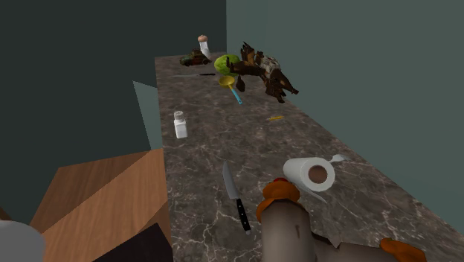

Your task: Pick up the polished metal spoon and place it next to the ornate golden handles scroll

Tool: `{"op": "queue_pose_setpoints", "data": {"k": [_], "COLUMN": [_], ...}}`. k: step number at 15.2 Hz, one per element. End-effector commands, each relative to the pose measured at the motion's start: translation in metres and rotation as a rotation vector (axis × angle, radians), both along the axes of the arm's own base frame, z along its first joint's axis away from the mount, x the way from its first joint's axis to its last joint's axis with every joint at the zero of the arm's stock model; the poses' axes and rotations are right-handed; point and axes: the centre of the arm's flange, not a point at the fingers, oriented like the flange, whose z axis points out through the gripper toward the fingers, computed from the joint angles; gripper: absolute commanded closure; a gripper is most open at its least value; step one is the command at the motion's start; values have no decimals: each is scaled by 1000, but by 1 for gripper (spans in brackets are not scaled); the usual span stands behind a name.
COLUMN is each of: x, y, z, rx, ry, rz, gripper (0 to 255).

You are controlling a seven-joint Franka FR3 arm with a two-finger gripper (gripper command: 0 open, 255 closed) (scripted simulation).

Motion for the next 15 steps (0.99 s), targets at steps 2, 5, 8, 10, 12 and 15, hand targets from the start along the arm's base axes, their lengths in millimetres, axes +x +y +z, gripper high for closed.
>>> {"op": "queue_pose_setpoints", "data": {"k": [2,5,8,10,12,15], "x": [-15,-31,-46,-49,-49,-49], "y": [-38,-75,-111,-116,-116,-116], "z": [0,1,1,-5,-15,-31], "rx": [-1,-1,-1,-1,-1,-1], "ry": [0,0,0,0,0,0], "rz": [2,2,2,2,2,2], "gripper": [255,255,255,255,255,255]}}
